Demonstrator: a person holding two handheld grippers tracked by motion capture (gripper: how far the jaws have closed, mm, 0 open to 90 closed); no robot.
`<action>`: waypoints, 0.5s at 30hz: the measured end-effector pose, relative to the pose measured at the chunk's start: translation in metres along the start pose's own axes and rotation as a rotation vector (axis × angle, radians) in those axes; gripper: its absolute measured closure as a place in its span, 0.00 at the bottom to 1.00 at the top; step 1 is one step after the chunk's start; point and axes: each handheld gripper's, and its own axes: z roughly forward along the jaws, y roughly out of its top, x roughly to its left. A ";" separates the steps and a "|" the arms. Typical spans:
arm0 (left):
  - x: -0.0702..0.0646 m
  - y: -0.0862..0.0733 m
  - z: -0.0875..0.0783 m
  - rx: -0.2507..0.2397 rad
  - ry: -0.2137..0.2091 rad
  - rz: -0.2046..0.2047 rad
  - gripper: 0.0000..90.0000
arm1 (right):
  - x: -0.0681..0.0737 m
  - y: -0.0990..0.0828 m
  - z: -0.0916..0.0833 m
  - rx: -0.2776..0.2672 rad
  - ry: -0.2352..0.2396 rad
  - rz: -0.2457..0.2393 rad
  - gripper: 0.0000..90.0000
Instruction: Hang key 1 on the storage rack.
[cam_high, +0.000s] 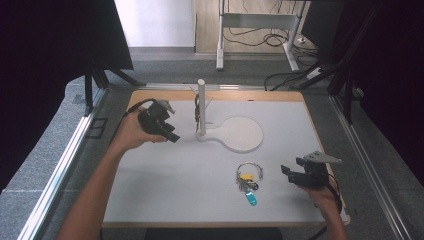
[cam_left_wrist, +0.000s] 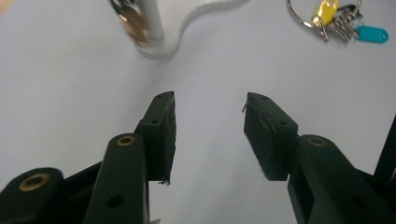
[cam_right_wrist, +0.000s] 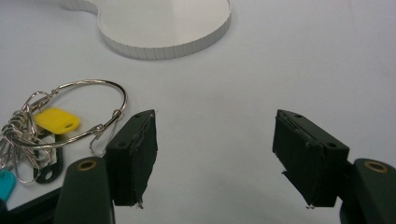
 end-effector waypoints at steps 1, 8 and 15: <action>0.000 0.000 0.000 0.000 0.000 0.000 0.60 | 0.000 0.000 0.000 -0.001 0.001 0.003 0.35; -0.023 -0.041 0.026 0.022 -0.017 -0.017 0.60 | 0.002 0.001 0.002 0.003 0.012 0.004 0.35; -0.041 -0.068 0.039 0.012 -0.018 -0.030 0.59 | 0.006 0.001 0.005 0.006 0.033 -0.004 0.37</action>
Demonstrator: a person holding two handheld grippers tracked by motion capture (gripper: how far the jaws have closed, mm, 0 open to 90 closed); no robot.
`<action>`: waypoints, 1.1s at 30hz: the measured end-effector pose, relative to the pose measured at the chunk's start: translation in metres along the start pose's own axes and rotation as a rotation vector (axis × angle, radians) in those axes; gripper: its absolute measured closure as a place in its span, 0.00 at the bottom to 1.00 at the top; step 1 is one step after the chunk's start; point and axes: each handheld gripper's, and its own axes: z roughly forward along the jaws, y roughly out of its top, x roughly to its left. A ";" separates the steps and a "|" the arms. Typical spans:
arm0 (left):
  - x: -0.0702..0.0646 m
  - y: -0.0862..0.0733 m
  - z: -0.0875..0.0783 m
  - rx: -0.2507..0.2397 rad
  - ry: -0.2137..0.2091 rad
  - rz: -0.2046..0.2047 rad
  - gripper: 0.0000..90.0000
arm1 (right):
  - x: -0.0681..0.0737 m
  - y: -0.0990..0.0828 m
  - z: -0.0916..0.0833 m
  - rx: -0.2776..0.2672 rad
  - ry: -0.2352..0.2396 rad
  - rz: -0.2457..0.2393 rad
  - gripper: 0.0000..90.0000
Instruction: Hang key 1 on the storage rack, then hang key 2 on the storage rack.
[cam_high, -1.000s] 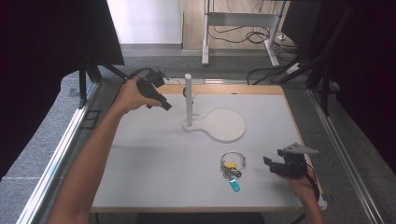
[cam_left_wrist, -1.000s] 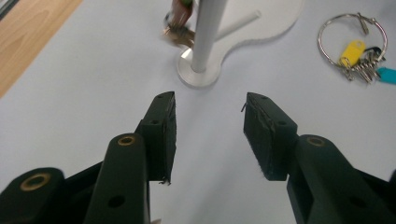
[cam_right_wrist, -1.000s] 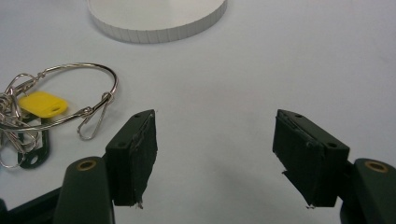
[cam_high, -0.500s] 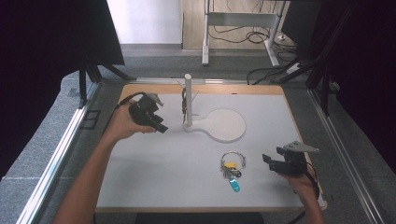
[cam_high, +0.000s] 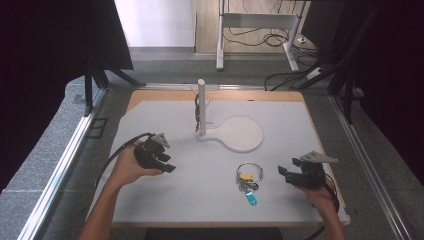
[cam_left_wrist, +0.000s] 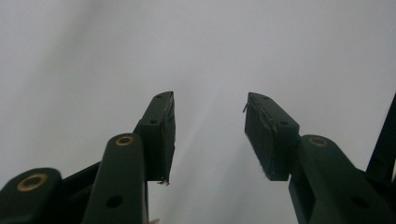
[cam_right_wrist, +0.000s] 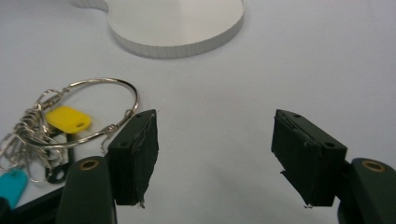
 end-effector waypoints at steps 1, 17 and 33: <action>-0.002 -0.003 0.002 0.005 -0.002 0.000 0.59 | 0.001 0.000 0.000 0.001 0.004 0.003 0.37; -0.009 -0.014 0.028 0.018 -0.004 0.023 0.57 | 0.004 0.004 -0.002 0.020 -0.015 -0.025 0.40; -0.007 -0.025 0.024 -0.006 -0.004 -0.004 0.58 | 0.017 0.060 0.009 0.261 0.056 -0.134 0.53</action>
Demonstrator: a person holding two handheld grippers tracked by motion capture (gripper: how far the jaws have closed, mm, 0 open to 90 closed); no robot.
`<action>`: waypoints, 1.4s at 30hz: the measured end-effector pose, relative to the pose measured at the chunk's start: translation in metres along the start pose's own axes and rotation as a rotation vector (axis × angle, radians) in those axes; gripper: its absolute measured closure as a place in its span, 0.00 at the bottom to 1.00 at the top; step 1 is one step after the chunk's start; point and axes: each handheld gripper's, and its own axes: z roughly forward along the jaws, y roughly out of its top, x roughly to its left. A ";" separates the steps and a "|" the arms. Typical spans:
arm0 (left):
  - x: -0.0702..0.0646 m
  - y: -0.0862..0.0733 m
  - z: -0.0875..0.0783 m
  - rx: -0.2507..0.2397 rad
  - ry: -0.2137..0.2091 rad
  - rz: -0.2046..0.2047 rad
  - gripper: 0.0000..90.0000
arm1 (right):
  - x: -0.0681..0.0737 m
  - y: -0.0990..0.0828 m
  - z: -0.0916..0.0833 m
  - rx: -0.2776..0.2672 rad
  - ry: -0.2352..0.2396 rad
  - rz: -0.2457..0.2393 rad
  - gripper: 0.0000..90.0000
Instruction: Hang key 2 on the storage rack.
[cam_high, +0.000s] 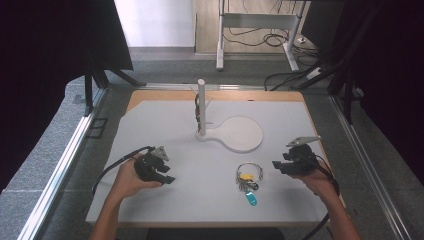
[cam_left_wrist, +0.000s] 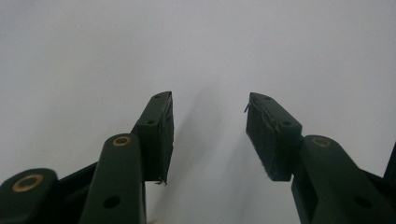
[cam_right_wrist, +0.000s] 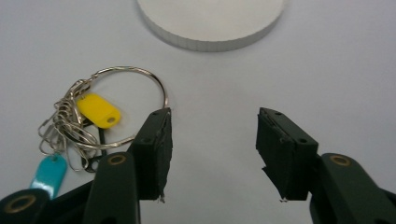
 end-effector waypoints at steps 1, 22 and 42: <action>0.000 0.000 0.000 0.002 -0.001 0.001 0.58 | 0.001 0.004 0.003 0.021 0.010 -0.008 0.54; -0.002 0.000 0.000 -0.004 -0.012 0.006 0.58 | 0.013 0.055 0.060 0.378 0.142 -0.094 0.67; -0.003 0.000 0.002 -0.011 -0.011 0.009 0.59 | 0.018 0.063 0.090 0.511 0.141 -0.136 0.76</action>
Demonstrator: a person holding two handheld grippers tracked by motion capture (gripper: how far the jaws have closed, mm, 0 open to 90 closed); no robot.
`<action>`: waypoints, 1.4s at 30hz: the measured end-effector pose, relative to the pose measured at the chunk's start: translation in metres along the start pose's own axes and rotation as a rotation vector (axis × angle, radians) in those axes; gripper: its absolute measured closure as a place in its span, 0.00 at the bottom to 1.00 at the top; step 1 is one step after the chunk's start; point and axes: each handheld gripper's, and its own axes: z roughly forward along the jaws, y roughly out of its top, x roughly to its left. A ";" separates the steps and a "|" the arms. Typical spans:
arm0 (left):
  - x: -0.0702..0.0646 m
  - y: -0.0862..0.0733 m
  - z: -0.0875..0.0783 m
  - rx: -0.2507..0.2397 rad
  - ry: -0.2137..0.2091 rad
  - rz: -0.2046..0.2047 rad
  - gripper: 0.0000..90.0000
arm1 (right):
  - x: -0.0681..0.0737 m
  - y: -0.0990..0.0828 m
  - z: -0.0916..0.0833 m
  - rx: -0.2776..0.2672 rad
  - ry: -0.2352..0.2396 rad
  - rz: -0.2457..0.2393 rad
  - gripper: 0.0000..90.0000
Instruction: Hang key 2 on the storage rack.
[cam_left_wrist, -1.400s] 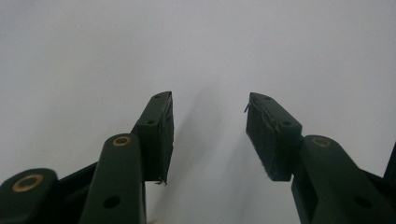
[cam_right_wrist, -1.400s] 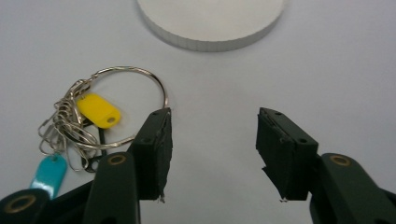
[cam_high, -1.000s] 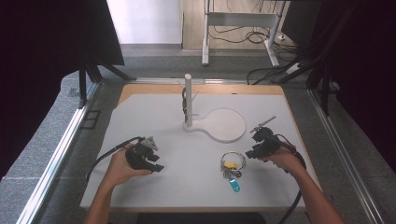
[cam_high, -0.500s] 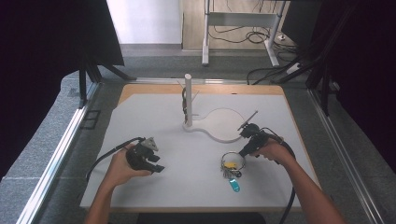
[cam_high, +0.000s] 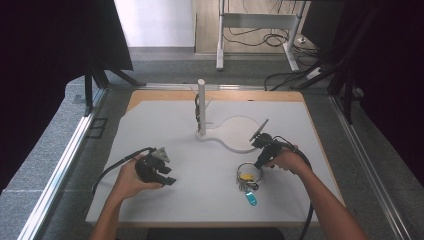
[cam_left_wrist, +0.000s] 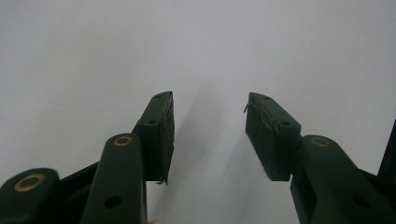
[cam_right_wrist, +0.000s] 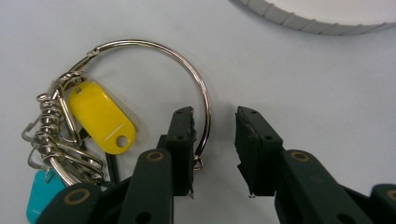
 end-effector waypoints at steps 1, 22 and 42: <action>0.000 0.000 -0.002 -0.015 0.007 0.007 0.59 | 0.001 0.001 0.002 0.018 -0.003 0.003 0.77; 0.000 -0.002 -0.007 -0.022 0.029 0.010 0.59 | 0.007 0.011 0.000 0.126 -0.050 0.034 0.96; 0.001 -0.003 -0.010 -0.026 0.029 0.011 0.58 | 0.011 0.008 -0.049 0.089 0.066 0.014 0.97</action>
